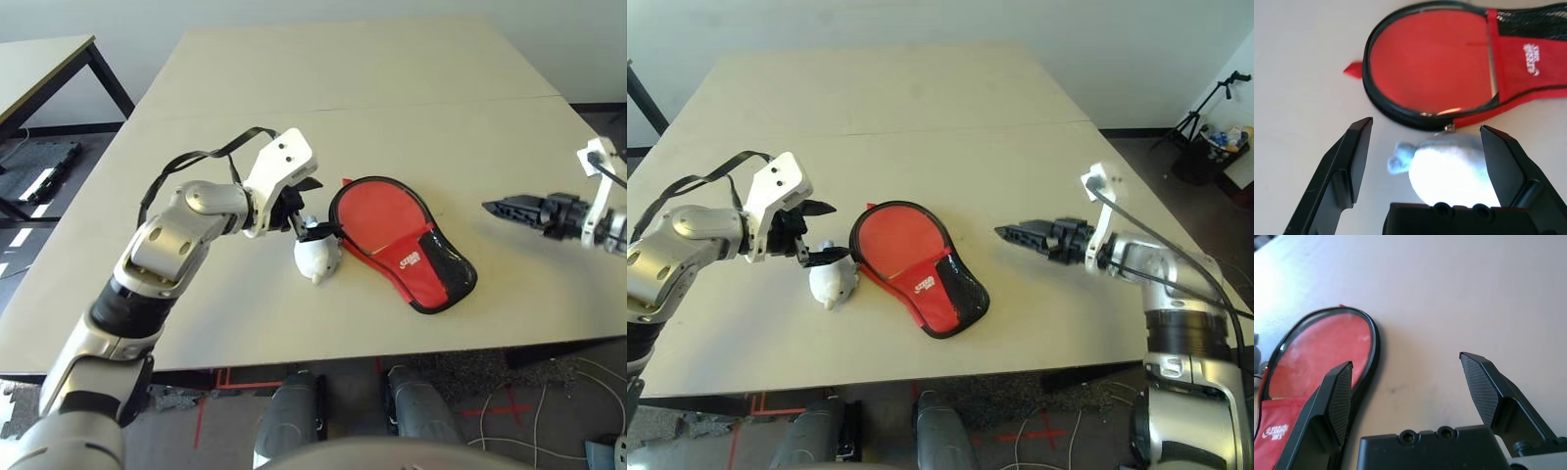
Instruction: Store the ping-pong paddle in its case and zip it.
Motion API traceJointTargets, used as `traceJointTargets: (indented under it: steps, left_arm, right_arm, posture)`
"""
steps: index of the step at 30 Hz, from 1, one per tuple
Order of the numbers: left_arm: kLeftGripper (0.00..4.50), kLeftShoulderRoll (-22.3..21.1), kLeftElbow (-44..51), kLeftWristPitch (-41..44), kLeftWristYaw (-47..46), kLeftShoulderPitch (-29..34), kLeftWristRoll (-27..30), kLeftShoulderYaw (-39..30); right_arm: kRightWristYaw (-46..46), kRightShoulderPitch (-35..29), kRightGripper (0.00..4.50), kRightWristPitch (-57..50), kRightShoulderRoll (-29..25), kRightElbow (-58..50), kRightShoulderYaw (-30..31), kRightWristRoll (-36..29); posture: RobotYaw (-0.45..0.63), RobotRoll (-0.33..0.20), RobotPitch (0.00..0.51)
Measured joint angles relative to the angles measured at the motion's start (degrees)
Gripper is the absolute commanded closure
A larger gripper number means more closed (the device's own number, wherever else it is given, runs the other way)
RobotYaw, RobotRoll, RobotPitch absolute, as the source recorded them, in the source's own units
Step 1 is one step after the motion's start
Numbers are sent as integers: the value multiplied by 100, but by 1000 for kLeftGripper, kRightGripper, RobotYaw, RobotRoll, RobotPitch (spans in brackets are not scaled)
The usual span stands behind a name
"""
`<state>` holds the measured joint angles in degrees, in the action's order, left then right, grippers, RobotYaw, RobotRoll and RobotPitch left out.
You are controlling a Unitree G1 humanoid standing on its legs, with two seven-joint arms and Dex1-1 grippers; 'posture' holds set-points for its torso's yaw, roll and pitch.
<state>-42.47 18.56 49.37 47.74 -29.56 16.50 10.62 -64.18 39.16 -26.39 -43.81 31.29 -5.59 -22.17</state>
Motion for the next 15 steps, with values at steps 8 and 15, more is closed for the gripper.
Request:
traceJointTargets:
  steps: [8,15]
  left_arm:
    - [0,262,41,-109,-178,714,350,-597]
    - [0,396,98,-140,-309,855,561,-774]
  right_arm:
    - [-961,914,14,1785,754,1368,931,943]
    - [-1164,1439,14,2710,1246,2412,1303,1570]
  posture:
    - [35,0,91]
    - [59,0,91]
